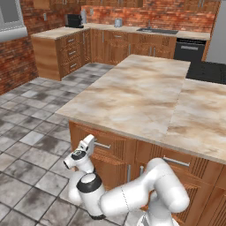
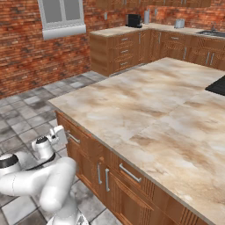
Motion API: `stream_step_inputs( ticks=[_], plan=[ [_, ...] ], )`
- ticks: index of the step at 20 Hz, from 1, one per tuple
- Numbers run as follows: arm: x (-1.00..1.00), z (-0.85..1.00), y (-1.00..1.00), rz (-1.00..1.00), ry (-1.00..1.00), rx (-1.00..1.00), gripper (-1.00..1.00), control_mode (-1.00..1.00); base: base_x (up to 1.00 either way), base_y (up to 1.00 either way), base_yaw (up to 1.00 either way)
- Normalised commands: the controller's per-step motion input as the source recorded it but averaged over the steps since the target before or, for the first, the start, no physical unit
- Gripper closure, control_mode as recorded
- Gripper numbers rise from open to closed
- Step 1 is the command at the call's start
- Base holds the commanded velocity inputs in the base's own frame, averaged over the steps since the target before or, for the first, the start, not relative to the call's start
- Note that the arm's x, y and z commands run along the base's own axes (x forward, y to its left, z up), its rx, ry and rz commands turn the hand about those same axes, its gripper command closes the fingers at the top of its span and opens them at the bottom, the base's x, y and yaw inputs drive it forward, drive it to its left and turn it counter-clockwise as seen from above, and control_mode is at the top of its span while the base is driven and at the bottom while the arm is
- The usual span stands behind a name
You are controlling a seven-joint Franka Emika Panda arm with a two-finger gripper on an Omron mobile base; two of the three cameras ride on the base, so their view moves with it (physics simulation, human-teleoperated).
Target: Take a straw from the drawer in front and place it inside the glass cup on the dining counter.
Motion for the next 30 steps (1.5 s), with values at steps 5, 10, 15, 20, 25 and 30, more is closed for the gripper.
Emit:
stream_step_inputs(
  ticks=[5, 10, 15, 20, 25, 30],
  plan=[
    [-0.73, 0.05, 0.47, -0.01, -0.01, 0.00, 1.00, -1.00, 0.00, 0.00, 0.00],
    [-0.72, 0.06, 0.51, -0.04, 0.00, 0.00, 1.00, -1.00, 0.00, 0.00, 0.00],
    [-0.73, 0.01, 0.55, -0.05, 0.00, 0.00, 1.00, -1.00, 0.00, 0.00, 0.00],
    [-0.70, 0.00, 0.58, -0.05, 0.00, 0.00, 1.00, -1.00, 0.00, 0.00, 0.00],
    [-0.67, 0.00, 0.54, -0.04, 0.00, 0.00, 1.00, -1.00, 0.00, 0.00, 0.00],
    [-0.47, 0.00, 0.39, -0.05, 0.00, 0.00, 1.00, -1.00, 0.00, 0.00, 0.00]
  ],
)
